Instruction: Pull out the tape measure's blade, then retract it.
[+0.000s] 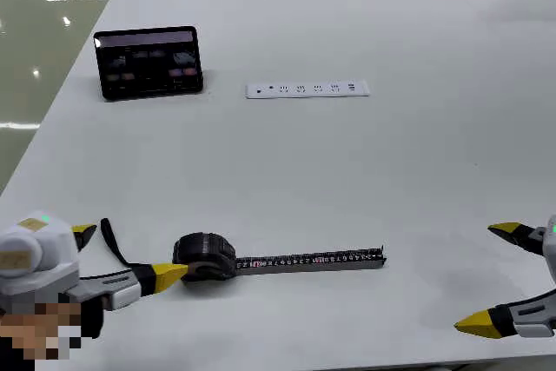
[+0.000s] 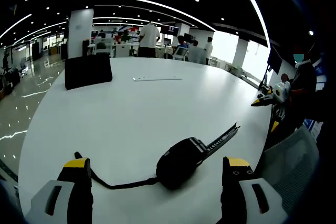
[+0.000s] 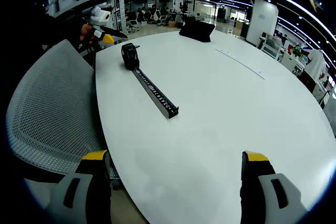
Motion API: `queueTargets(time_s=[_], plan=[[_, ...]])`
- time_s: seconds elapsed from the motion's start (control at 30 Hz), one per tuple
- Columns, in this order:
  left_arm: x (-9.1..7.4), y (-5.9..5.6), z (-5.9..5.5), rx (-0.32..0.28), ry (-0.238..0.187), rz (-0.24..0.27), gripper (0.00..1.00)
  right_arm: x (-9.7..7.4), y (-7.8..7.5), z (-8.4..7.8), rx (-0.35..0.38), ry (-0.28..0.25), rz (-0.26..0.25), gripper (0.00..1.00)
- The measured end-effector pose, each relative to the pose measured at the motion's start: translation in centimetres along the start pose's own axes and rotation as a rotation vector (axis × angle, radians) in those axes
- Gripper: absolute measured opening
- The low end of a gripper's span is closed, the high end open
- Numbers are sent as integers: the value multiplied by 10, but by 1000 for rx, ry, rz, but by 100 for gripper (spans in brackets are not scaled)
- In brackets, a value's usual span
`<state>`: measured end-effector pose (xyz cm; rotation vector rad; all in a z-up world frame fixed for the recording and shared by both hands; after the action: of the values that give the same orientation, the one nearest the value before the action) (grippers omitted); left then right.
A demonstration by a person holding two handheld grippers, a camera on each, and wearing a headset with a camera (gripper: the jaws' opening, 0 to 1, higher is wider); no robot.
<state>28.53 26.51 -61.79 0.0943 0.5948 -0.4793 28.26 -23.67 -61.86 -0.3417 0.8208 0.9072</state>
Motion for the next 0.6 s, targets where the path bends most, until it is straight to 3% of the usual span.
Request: queueTargets(time_s=[0.1,0.17,0.2,0.27,0.4,0.47,0.6], plan=[[12,-16,2,12,1,30,100,12,-1,10,-27,16,26,100],[16,-22,2,81,33,18,100,20,-1,15,-44,26,47,100],[16,-22,4,102,25,27,100,23,-1,18,-53,32,56,100],[16,-22,7,60,71,37,100,31,0,24,-86,50,73,99],[19,-23,16,11,39,84,100,43,-1,33,-126,74,98,96],[24,-30,18,6,22,92,100,49,-1,39,-147,85,112,95],[36,-48,13,-39,34,74,100,58,-3,51,-187,100,130,92]])
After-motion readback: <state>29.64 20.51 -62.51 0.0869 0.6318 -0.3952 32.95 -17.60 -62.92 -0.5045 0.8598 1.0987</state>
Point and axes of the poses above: the centre of the closed fingertips' face, and the gripper's own axes: x roughly forward along the fingers, y roughly to its left, z roughly out of its top, the point moved 10 cm from there along -x, roughly backward along the fingers, and after that the axes turned 9 degrees about x, right-handed, at the moved point
